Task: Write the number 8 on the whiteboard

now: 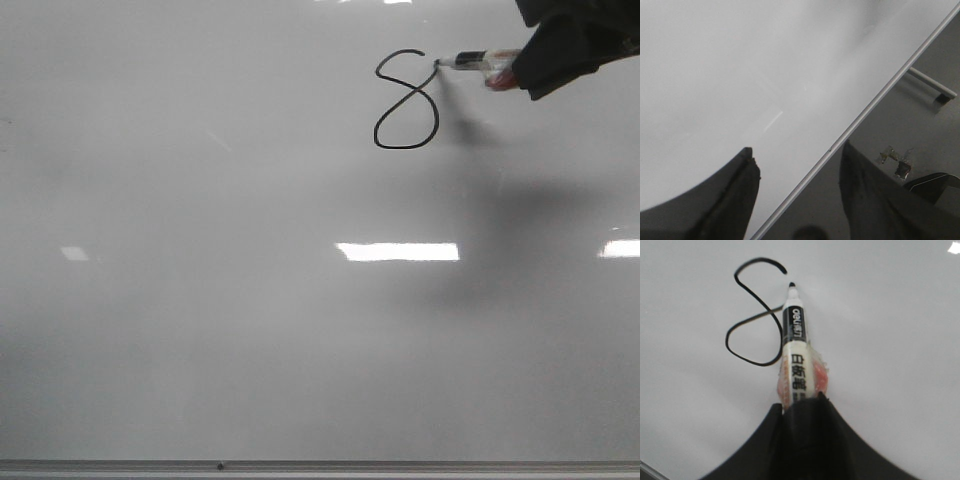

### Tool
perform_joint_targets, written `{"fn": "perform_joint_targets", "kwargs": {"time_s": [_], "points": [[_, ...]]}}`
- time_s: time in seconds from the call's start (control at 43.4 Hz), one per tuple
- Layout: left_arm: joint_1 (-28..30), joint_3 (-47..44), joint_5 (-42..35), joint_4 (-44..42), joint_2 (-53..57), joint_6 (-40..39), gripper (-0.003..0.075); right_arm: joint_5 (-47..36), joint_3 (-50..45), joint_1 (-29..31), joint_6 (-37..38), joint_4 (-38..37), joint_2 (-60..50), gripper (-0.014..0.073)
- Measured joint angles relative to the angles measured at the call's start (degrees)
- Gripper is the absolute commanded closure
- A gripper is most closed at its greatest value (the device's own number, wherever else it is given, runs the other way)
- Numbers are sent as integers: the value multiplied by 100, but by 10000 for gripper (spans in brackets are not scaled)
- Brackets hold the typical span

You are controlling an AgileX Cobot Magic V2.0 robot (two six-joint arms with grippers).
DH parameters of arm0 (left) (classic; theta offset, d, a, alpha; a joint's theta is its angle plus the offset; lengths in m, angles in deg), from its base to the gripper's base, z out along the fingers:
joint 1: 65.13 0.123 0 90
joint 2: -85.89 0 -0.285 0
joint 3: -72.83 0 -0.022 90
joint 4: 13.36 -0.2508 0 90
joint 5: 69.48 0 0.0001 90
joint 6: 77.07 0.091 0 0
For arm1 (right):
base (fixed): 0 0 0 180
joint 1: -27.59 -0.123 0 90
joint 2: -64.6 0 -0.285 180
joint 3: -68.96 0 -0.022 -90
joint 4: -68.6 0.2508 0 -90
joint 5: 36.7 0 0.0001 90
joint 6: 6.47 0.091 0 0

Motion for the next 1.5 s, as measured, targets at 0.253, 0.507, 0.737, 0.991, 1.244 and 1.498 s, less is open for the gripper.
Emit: {"fn": "perform_joint_targets", "kwargs": {"time_s": [0.253, 0.507, 0.737, 0.991, 1.244, 1.498], "points": [[0, 0, -22, 0, 0, 0, 353, 518, 225, -490, -13, -10, -143, 691], [-399, 0, 109, 289, -111, 741, 352, 2538, 225, -934, -905, -67, -1139, 691], [-1324, 113, 114, 1039, -768, 1654, 353, 3729, 225, -1429, -1594, -131, -1407, 691], [-2077, 555, -8, 1470, -1691, 2224, 353, 3996, 225, -1522, -1657, -143, -1407, 691], [-2404, 937, -326, 1498, -2459, 2358, 353, 4117, 225, -1522, -1670, -142, -1407, 691], [-2476, 1039, -418, 1502, -2659, 2558, 381, 4219, 225, -1522, -1670, -142, -1407, 691]]}}
